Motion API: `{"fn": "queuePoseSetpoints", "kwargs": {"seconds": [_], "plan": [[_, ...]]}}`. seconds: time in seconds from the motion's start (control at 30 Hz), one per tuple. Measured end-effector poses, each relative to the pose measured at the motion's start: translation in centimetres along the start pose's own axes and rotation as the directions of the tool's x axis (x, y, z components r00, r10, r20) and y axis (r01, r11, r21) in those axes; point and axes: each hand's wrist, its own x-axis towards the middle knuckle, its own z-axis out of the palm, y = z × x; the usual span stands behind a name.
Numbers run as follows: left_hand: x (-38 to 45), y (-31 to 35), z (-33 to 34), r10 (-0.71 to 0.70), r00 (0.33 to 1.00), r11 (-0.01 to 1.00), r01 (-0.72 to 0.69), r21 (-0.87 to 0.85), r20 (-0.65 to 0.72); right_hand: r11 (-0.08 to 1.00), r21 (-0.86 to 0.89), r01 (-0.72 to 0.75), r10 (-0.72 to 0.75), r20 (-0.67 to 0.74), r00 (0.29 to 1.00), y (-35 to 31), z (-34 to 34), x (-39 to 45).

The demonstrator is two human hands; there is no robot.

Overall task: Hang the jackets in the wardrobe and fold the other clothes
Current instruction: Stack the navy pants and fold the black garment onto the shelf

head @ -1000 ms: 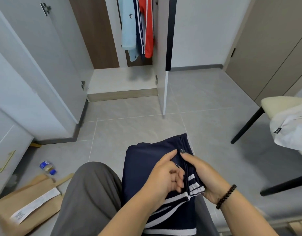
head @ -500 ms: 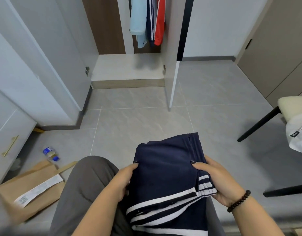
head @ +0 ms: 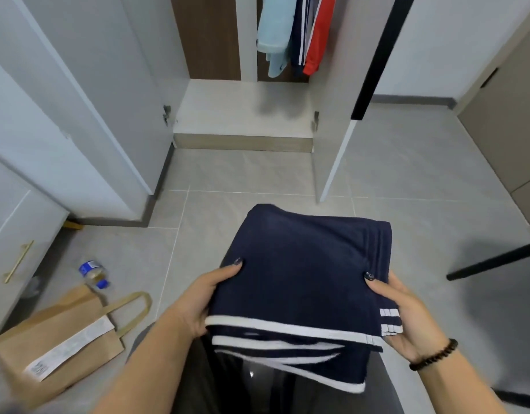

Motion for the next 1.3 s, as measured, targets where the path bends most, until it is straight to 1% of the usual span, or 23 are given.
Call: {"fn": "queuePoseSetpoints", "kwargs": {"seconds": [0.13, 0.23, 0.33, 0.4, 0.47, 0.5, 0.53, 0.57, 0.6, 0.63, 0.67, 0.7, 0.73, 0.77, 0.8, 0.83, 0.87, 0.9, 0.97, 1.03, 1.13, 1.2, 1.3], "plan": [[1.2, 9.8, 1.7, 0.124, 0.991, 0.976, -0.114, 0.187, -0.044, 1.0, 0.011, -0.024, 0.024, -0.005, 1.0, -3.1, 2.4, 5.8], [0.4, 16.3, 4.0, 0.215, 0.976, 0.921, -0.213, 0.325, 0.028, 0.997, -0.063, -0.047, 0.044, -0.053, 0.998, -5.7, 4.9, 8.1], [-1.9, 21.6, 7.6, 0.225, 0.97, 0.855, -0.242, 0.459, 0.092, 0.995, -0.049, -0.09, 0.085, -0.082, 0.993, -8.0, 7.4, 8.6], [-3.8, 24.6, 10.6, 0.226, 0.967, 0.772, -0.253, 0.583, 0.12, 0.978, -0.096, -0.186, 0.174, -0.128, 0.976, -10.3, 9.1, 8.1], [-6.2, 27.4, 13.8, 0.235, 0.957, 0.655, -0.284, 0.7, 0.17, 0.933, -0.224, -0.282, 0.243, -0.186, 0.952, -13.7, 11.3, 7.1], [-7.5, 28.8, 15.6, 0.234, 0.951, 0.583, -0.303, 0.754, 0.201, 0.907, -0.289, -0.305, 0.246, -0.223, 0.943, -15.8, 12.5, 6.6], [-8.8, 30.2, 17.4, 0.23, 0.945, 0.504, -0.321, 0.802, 0.233, 0.89, -0.34, -0.304, 0.221, -0.263, 0.939, -18.1, 13.8, 6.1], [-10.2, 31.6, 19.2, 0.226, 0.938, 0.42, -0.337, 0.843, 0.263, 0.879, -0.393, -0.269, 0.158, -0.293, 0.943, -20.8, 15.1, 5.6], [-11.4, 33.0, 20.8, 0.223, 0.932, 0.335, -0.35, 0.875, 0.287, 0.865, -0.464, -0.19, 0.049, -0.299, 0.953, -23.6, 16.6, 5.0], [-12.5, 34.4, 22.4, 0.215, 0.928, 0.249, -0.354, 0.902, 0.305, 0.831, -0.553, -0.066, -0.097, -0.261, 0.96, -26.5, 18.2, 4.1], [-13.6, 35.7, 24.0, 0.198, 0.928, 0.167, -0.351, 0.921, 0.317, 0.764, -0.638, 0.091, -0.252, -0.166, 0.953, -29.5, 19.8, 3.1], [-14.6, 37.0, 25.4, 0.174, 0.93, 0.098, -0.344, 0.934, 0.324, 0.659, -0.708, 0.256, -0.383, -0.023, 0.923, -32.4, 21.3, 2.1], [-15.7, 38.2, 26.9, 0.149, 0.93, 0.041, -0.345, 0.938, 0.336, 0.504, -0.766, 0.399, -0.467, 0.146, 0.872, -35.1, 22.7, 1.1], [-16.7, 39.4, 28.3, 0.125, 0.928, -0.005, -0.353, 0.936, 0.351, 0.317, -0.806, 0.5, -0.485, 0.316, 0.815, -37.6, 24.0, 0.2], [-17.8, 40.6, 29.7, 0.107, 0.922, -0.043, -0.368, 0.929, 0.371, 0.121, -0.823, 0.555, -0.443, 0.456, 0.772, -39.8, 25.1, -0.4], [-18.8, 41.6, 31.1, 0.094, 0.914, -0.077, -0.388, 0.919, 0.394, -0.056, -0.818, 0.572, -0.363, 0.551, 0.752, -41.7, 26.2, -0.9], [-19.8, 42.5, 32.3, 0.085, 0.906, -0.109, -0.405, 0.908, 0.414, -0.19, -0.806, 0.561, -0.269, 0.592, 0.76, -43.3, 27.2, -1.2], [-20.7, 43.4, 33.4, 0.082, 0.899, -0.143, -0.417, 0.898, 0.43, -0.278, -0.798, 0.535, -0.191, 0.591, 0.783, -44.8, 28.1, -1.6], [-22.2, 44.8, 35.2, 0.092, 0.887, -0.211, -0.426, 0.88, 0.452, -0.374, -0.795, 0.477, -0.148, 0.559, 0.816, -47.5, 29.7, -2.3], [-23.4, 46.0, 36.4, 0.129, 0.878, -0.245, -0.423, 0.872, 0.462, -0.399, -0.807, 0.436, -0.199, 0.54, 0.818, -49.9, 30.9, -3.2], [-24.6, 47.8, 37.1, 0.255, 0.834, -0.232, -0.437, 0.869, 0.488, -0.428, -0.809, 0.403, -0.318, 0.552, 0.771, -53.4, 32.7, -4.1], [-25.1, 49.1, 36.8, 0.31, 0.814, -0.23, -0.438, 0.869, 0.492, -0.417, -0.818, 0.397, -0.382, 0.554, 0.74, -55.3, 34.1, -4.5], [-24.8, 51.1, 35.2, 0.369, 0.802, -0.221, -0.415, 0.882, 0.47, -0.344, -0.834, 0.431, -0.449, 0.549, 0.705, -57.4, 36.5, -4.4]]}}
